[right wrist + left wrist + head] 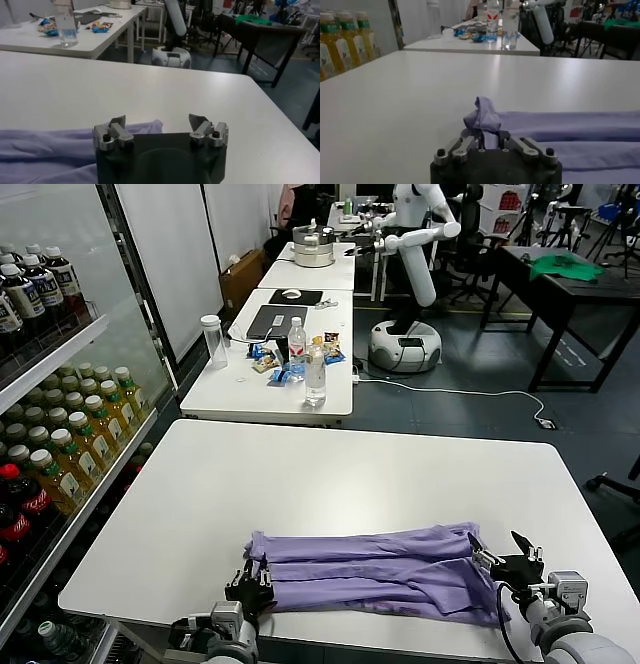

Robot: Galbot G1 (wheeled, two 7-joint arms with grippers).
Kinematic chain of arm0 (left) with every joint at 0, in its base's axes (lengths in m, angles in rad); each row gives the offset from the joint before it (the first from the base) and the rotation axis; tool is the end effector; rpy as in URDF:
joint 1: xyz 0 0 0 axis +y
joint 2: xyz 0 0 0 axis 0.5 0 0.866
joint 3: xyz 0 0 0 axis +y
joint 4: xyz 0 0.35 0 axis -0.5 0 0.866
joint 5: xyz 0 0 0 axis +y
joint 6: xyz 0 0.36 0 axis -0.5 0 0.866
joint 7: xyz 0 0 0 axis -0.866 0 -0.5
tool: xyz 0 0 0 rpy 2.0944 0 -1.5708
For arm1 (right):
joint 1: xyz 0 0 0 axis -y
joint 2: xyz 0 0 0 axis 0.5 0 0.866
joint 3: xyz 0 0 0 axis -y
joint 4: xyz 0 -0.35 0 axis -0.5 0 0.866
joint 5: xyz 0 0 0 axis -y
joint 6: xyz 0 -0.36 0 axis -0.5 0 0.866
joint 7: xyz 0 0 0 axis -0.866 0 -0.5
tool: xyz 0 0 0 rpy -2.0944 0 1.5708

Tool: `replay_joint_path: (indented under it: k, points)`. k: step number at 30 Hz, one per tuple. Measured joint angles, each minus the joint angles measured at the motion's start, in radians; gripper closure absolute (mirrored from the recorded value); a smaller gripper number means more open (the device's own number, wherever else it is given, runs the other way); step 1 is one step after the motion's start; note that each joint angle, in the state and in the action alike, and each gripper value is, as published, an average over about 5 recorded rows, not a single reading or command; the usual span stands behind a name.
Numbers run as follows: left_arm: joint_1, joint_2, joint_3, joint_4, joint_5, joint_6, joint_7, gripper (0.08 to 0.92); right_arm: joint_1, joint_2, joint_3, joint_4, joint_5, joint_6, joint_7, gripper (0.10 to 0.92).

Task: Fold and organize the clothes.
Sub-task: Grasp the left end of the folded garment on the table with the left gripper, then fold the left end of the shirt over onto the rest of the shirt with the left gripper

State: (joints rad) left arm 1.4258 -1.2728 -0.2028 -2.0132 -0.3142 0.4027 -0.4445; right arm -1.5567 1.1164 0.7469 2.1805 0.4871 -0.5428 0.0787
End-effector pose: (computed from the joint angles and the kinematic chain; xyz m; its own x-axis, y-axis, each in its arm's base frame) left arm 0.2065 -0.0405 -0.3161 -0.9009 -0.0051 0.4339 0.0029 0.9998 0.0178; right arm 0.2022 -0.1219 -0.2282 -0.9169 0.0074 0.3990 -0.0143 0.9986 -0.0515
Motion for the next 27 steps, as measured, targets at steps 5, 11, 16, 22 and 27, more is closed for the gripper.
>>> replay_joint_path:
  k: [5, 11, 16, 22, 27]
  points:
    - [-0.020, 0.081, -0.088, 0.004, -0.065, 0.002, 0.023, 0.879, -0.001, 0.006, 0.004, 0.001, 0.002, 0.002, 0.003, 0.203]
    - [-0.052, 0.201, -0.232, 0.029, -0.163, 0.009, 0.055, 0.880, 0.002, 0.012, 0.002, 0.003, 0.002, 0.004, 0.005, 0.203]
    - [-0.069, 0.271, -0.350, 0.022, -0.281, 0.032, 0.077, 0.880, -0.003, 0.014, 0.002, 0.009, 0.001, 0.004, 0.007, 0.203]
    - [-0.068, 0.284, -0.413, -0.067, -0.507, 0.071, 0.090, 0.880, -0.013, 0.009, 0.008, 0.014, 0.001, 0.004, 0.008, 0.203]
    - [-0.069, 0.239, -0.389, -0.167, -0.668, 0.092, 0.102, 0.880, -0.022, 0.003, 0.014, 0.013, 0.004, 0.004, 0.010, 0.203]
